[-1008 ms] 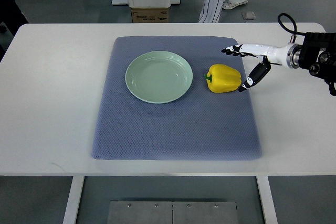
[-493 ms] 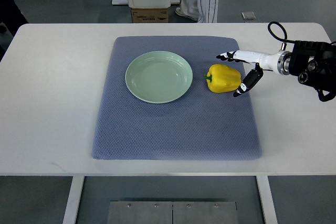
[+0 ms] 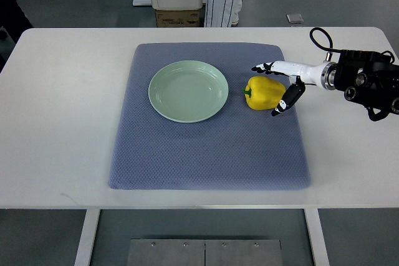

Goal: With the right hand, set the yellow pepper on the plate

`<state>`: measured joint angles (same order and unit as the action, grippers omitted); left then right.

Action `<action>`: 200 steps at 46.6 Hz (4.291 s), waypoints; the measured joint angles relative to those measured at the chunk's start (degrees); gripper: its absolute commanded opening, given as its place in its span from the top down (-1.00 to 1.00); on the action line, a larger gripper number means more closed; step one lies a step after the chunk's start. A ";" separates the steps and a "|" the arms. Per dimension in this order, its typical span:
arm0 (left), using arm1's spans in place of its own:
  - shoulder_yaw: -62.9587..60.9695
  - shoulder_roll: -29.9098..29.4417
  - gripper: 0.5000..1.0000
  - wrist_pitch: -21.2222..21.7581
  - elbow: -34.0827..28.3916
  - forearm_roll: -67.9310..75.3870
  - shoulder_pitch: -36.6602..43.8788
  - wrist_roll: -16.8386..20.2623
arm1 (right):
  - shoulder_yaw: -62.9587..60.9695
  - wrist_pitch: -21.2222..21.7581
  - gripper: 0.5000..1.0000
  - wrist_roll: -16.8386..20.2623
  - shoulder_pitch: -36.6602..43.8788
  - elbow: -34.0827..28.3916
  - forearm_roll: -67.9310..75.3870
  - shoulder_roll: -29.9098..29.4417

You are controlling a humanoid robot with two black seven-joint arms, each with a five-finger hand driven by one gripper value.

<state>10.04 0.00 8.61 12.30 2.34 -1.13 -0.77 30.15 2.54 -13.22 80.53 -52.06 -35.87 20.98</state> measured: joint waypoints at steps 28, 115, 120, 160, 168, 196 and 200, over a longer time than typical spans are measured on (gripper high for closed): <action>0.00 0.00 -1.00 0.00 0.00 -0.02 -0.01 0.02 | -0.64 -1.40 -0.94 3.63 0.06 0.15 0.69 -2.61; -0.01 0.00 -1.00 -0.01 0.00 -0.02 -0.01 0.01 | -0.62 -3.32 -0.59 4.70 -0.90 1.25 0.71 -4.02; -0.01 0.00 -1.00 -0.01 0.00 -0.02 -0.01 0.00 | -0.63 -3.33 -0.56 4.69 -0.89 1.26 0.72 -4.02; -0.01 0.00 -1.00 -0.02 0.00 -0.01 -0.01 -0.01 | -0.72 -4.91 -0.35 4.61 -2.11 1.35 0.72 -4.09; -0.01 0.00 -1.00 -0.02 0.00 0.00 -0.01 0.00 | -0.71 -4.98 -0.33 4.55 -2.25 1.42 0.72 -4.18; -0.02 0.00 -1.00 0.00 0.00 -0.02 -0.01 0.01 | -0.80 -5.63 -0.06 4.40 -2.45 1.53 0.72 -4.55; 0.01 0.00 -1.00 0.00 0.00 -0.03 -0.01 -0.01 | -0.80 -5.64 -0.04 4.42 -2.41 1.53 0.72 -4.55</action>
<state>10.05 0.00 8.62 12.30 2.31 -1.14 -0.78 29.35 -3.10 -8.80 78.11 -50.53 -35.16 16.43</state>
